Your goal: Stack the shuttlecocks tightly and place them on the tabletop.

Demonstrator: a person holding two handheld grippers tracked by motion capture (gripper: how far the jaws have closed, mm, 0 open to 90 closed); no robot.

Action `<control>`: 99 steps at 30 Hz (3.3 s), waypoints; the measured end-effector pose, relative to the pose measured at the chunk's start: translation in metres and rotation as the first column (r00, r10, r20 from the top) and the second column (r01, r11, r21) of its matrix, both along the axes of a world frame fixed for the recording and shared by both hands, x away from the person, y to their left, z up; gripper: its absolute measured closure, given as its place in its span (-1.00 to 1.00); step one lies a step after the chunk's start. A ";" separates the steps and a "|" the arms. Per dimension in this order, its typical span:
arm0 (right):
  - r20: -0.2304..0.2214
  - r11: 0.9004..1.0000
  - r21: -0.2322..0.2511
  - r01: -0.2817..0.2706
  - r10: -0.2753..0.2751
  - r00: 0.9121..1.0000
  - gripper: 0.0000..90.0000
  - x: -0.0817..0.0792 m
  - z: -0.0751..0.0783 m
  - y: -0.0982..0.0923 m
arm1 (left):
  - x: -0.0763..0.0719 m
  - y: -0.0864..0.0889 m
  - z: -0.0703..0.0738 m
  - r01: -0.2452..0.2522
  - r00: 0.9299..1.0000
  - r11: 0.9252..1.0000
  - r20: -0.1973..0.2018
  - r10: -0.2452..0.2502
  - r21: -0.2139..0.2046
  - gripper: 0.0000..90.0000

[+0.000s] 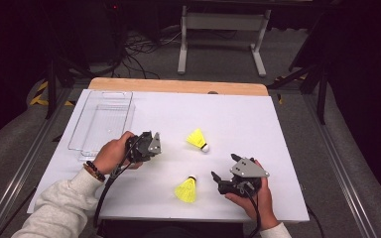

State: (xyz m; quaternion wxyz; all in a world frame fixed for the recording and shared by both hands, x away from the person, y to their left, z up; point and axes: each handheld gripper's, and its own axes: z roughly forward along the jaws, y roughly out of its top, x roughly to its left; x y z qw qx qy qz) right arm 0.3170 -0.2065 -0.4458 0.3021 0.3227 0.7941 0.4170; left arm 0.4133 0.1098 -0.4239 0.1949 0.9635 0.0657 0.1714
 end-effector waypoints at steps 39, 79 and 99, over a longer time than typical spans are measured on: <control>-0.007 1.000 -0.018 -0.024 0.024 1.000 -0.66 -0.001 0.000 0.002 | -0.001 0.010 0.015 0.002 0.999 0.955 0.048 0.012 -0.296 0.53; 0.076 1.000 0.014 -0.023 0.022 0.997 -0.69 -0.010 0.011 0.004 | -0.042 0.073 0.032 0.067 0.970 0.871 0.237 0.057 -0.486 -0.14; 0.091 0.997 0.008 -0.078 0.077 0.993 -0.71 -0.019 0.015 0.019 | -0.065 0.104 0.016 0.051 0.958 0.824 0.262 0.120 -0.564 -0.60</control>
